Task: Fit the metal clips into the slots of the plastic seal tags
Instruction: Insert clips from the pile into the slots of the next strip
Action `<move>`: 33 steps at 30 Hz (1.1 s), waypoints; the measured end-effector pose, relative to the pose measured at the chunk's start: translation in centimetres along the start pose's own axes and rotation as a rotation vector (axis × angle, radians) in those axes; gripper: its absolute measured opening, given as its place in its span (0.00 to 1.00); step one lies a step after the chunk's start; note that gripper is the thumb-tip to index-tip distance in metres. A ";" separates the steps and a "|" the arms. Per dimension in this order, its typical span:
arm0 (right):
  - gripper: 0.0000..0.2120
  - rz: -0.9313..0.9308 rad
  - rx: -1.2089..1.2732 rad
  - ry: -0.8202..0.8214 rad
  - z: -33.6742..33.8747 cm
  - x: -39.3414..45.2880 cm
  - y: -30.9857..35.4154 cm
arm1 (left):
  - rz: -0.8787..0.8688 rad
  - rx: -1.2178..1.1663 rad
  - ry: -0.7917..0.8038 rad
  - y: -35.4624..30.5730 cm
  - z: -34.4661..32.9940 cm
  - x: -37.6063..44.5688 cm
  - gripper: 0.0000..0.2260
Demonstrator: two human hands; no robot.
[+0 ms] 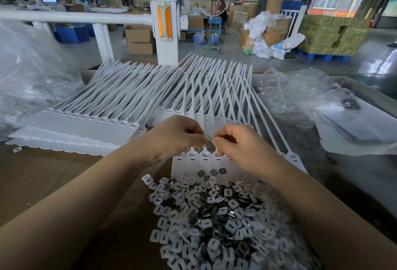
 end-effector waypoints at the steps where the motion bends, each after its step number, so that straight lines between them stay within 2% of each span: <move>1: 0.04 0.002 0.002 -0.035 0.3 0.1 -0.1 | 0.021 -0.003 -0.011 0.2 -0.1 0.1 0.06; 7: 0.04 -0.011 0.026 -0.140 1.2 0.4 -0.6 | 0.102 0.121 -0.031 1.0 -1.4 0.6 0.09; 17: 0.03 0.000 -0.011 -0.101 0.8 0.4 -0.6 | 0.124 0.219 -0.009 0.7 -1.7 0.8 0.07; 21: 0.03 0.002 -0.015 -0.097 0.8 0.5 -0.8 | 0.132 0.241 0.019 0.5 -1.5 0.9 0.10; 33: 0.02 -0.002 0.009 -0.100 0.7 0.5 -1.0 | 0.125 0.206 -0.005 1.1 -1.4 0.7 0.09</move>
Point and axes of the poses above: each hand's wrist, its own x-axis towards the middle knuckle, its own z-axis out of the back of the hand, y = z × x, the point moved 7 cm from there along x, towards the middle knuckle, and after that the axes turned 10 degrees about x, right-handed, at the moved point
